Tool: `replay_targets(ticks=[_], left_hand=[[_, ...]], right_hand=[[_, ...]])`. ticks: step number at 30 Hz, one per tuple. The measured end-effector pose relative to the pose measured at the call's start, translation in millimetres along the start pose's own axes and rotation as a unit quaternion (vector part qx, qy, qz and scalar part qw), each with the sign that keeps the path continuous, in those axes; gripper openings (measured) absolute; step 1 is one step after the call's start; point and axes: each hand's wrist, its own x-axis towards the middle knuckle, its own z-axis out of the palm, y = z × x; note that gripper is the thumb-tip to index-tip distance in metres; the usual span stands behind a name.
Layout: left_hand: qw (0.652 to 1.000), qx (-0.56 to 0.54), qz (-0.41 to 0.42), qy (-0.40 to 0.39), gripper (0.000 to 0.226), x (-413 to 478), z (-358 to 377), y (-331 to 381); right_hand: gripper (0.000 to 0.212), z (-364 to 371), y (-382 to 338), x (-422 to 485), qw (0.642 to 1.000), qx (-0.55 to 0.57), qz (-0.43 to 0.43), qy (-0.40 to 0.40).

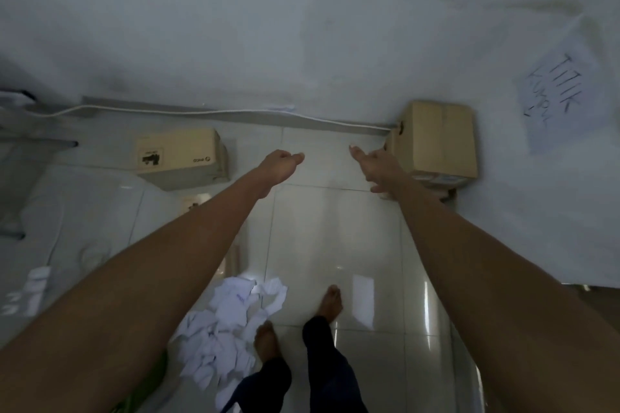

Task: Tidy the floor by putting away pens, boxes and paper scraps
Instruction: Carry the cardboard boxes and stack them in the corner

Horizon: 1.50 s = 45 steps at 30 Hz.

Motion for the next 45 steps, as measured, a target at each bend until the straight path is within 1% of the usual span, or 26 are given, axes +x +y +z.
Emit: replay_targets(ticks=[4, 7, 10, 14, 17, 22, 23, 26, 31, 34, 38, 45], left_hand=[[1.0, -0.003, -0.011, 0.011, 0.046, -9, -38, -47], [0.999, -0.023, -0.022, 0.024, 0.031, -5, -62, -82], [0.996, -0.052, -0.048, 0.047, 0.026, 1, -79, -114], [0.991, -0.064, -0.085, 0.076, 0.047, 16, -94, -153], [0.987, -0.081, -0.097, 0.097, 0.053, 28, -104, -177], [0.981, -0.092, -0.134, 0.106, 0.061, 46, -124, -233], [0.979, -0.093, -0.145, 0.112, 0.061, 50, -128, -244], [0.975, -0.091, -0.166, 0.118, 0.051, 62, -137, -268], [0.975, -0.089, -0.172, 0.109, 0.051, 101, -156, -314], [0.972, -0.085, -0.184, 0.114, 0.057, 123, -167, -340], [0.965, -0.09, -0.208, 0.134, 0.057, 153, -171, -382], [0.95, -0.092, -0.249, 0.165, 0.077, 196, -156, -469]], right_hand=[[0.071, 55, 2, -12, 1.0, 0.005, 0.0, -0.021], [0.09, 89, 4, -11, 0.999, -0.006, 0.011, -0.033], [0.093, 117, 4, -9, 0.999, -0.017, 0.015, -0.046], [0.092, 147, 8, 6, 0.997, -0.047, 0.019, -0.065], [0.09, 163, 13, 22, 0.996, -0.062, 0.012, -0.069], [0.087, 193, 24, 45, 0.992, -0.086, 0.023, -0.084], [0.087, 201, 25, 49, 0.992, -0.088, 0.027, -0.086], [0.087, 223, 28, 60, 0.991, -0.096, 0.03, -0.088], [0.085, 264, 35, 83, 0.989, -0.116, 0.038, -0.083], [0.086, 299, 40, 102, 0.989, -0.118, 0.037, -0.084], [0.087, 352, 54, 129, 0.987, -0.119, 0.041, -0.096], [0.098, 438, 110, 161, 0.982, -0.116, 0.05, -0.141]])
